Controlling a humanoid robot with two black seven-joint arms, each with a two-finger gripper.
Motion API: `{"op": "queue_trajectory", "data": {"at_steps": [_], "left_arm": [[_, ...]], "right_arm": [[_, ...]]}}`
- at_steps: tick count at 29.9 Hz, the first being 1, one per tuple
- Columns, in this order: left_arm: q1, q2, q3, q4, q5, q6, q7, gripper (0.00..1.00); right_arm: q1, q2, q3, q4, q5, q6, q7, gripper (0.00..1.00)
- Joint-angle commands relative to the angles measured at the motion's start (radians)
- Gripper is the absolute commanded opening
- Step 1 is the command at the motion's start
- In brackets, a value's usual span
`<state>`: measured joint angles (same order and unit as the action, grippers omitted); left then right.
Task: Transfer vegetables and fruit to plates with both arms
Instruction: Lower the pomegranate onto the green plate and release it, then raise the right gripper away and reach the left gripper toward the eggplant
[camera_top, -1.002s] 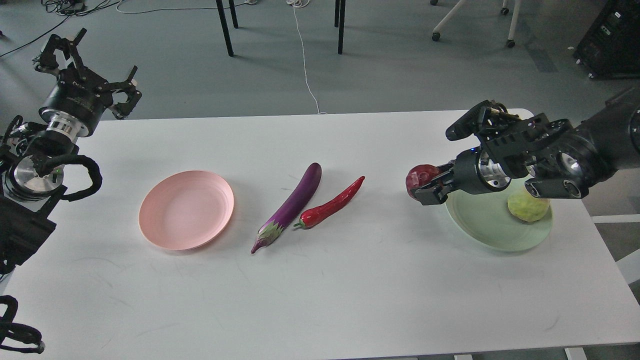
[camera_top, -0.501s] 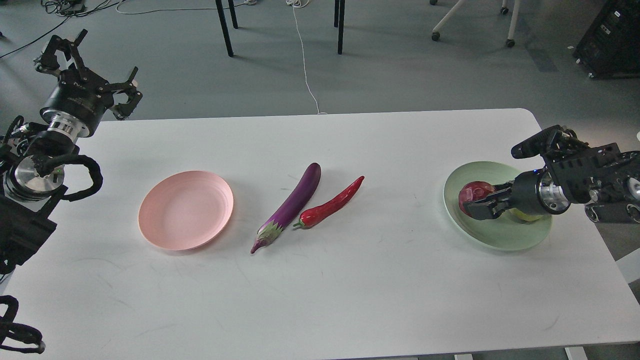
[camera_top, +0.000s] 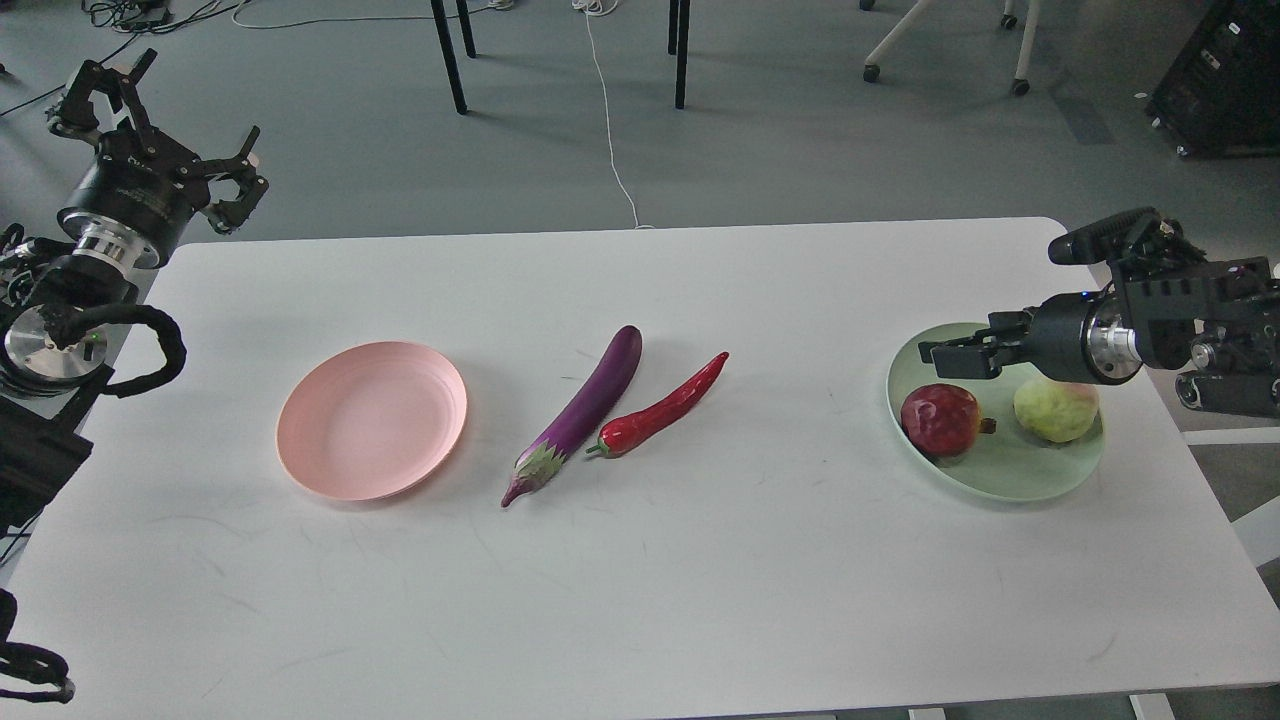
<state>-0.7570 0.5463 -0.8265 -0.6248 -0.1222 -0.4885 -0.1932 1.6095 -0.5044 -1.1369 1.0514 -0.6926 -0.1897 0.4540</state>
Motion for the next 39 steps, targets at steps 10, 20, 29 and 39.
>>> {"op": "queue_trajectory", "data": {"at_steps": [10,20,29,39], "left_arm": [[-0.191,-0.002,0.152,-0.015,0.453,0.000,-0.020,0.98],[-0.254,0.006,0.165,-0.307,0.991,0.000,-0.028,0.98],[-0.246,-0.019,0.371,-0.438,1.519,0.000,-0.026,0.98],[-0.248,-0.134,0.633,-0.423,2.066,0.163,-0.005,0.95]], "right_arm": [[-0.262,-0.141,0.837,-0.067,0.013,0.032,-0.001,0.98],[-0.669,-0.140,1.557,0.021,0.183,0.049,-0.003,0.98],[-0.858,-0.118,1.838,0.025,0.677,0.119,0.002,0.98],[-1.131,-0.117,2.094,0.062,0.831,0.302,0.011,0.98]]}}
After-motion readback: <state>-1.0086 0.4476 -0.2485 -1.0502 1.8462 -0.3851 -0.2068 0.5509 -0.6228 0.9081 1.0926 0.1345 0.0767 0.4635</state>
